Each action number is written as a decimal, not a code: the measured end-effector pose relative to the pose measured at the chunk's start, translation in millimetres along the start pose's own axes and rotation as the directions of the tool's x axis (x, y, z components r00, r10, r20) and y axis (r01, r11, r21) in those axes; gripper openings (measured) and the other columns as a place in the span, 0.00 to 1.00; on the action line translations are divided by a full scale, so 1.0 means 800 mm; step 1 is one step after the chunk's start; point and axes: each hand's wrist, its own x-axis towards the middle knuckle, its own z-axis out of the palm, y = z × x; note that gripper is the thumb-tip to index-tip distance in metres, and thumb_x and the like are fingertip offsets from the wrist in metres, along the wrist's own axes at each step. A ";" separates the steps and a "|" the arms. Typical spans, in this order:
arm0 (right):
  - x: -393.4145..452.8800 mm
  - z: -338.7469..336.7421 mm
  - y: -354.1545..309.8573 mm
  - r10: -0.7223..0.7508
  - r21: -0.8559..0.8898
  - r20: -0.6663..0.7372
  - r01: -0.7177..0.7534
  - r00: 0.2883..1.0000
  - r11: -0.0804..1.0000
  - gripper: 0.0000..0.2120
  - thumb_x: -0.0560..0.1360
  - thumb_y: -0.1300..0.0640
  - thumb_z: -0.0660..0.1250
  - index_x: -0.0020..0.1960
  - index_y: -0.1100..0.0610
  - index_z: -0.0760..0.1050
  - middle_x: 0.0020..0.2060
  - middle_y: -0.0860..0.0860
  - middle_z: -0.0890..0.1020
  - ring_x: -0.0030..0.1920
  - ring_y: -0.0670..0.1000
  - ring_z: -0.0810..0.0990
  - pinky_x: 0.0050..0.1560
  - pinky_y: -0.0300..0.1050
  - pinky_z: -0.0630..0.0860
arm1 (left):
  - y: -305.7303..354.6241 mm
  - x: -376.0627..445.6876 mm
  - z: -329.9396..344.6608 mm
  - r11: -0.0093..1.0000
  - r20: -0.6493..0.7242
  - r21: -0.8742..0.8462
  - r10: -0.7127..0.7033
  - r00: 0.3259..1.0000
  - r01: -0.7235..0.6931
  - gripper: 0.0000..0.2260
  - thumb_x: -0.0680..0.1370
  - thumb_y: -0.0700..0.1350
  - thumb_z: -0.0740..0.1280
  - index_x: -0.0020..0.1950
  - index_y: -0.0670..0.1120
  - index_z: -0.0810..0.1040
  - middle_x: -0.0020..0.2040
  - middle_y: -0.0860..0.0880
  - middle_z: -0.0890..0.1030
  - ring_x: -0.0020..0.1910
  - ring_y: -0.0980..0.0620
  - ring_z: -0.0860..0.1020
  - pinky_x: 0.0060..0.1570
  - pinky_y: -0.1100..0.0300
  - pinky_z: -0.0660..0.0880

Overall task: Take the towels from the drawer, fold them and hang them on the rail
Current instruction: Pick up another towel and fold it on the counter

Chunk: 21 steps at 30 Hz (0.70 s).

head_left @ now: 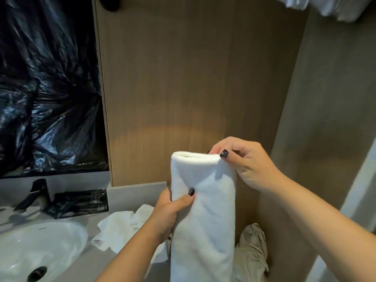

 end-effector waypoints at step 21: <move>0.005 0.018 -0.109 0.171 0.107 -0.358 -0.142 0.918 0.984 0.16 0.59 0.40 0.78 0.41 0.49 0.85 0.39 0.47 0.85 0.42 0.44 0.84 0.36 0.35 0.76 | 0.162 -0.016 0.023 0.748 0.265 0.402 0.456 0.849 -0.527 0.18 0.69 0.55 0.72 0.58 0.60 0.75 0.54 0.55 0.82 0.56 0.54 0.81 0.54 0.56 0.79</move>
